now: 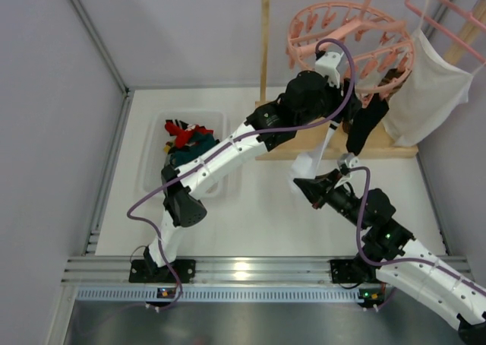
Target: Remove the socks clipped to the hanger
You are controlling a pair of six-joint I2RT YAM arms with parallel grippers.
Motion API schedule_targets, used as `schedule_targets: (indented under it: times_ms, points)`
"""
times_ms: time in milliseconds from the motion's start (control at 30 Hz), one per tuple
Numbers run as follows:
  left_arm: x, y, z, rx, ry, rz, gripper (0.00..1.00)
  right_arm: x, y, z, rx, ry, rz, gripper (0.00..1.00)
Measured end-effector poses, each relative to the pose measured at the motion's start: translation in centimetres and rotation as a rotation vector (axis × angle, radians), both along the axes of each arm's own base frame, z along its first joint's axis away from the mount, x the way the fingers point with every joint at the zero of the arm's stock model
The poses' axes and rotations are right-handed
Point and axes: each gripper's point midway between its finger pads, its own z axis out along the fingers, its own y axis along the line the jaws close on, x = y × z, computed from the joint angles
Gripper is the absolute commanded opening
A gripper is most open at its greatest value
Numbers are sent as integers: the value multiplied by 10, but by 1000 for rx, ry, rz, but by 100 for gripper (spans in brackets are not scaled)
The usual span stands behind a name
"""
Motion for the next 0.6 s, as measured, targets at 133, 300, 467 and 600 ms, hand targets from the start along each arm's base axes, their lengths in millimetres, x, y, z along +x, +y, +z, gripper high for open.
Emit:
schedule_targets:
  times_ms: [133,300,467,600]
  points:
    - [0,0,0,1,-2,-8,44,0,0,0,-4,-2,0,0]
    - [1,0,1,-2,-8,-10,29,0,0,-1,-3,-3,1,0]
    - [5,0,0,-4,-13,-6,16,-1,2,-9,-15,8,12,0]
    - [7,-1,-2,-2,-11,-4,34,-3,2,-23,-32,29,18,0]
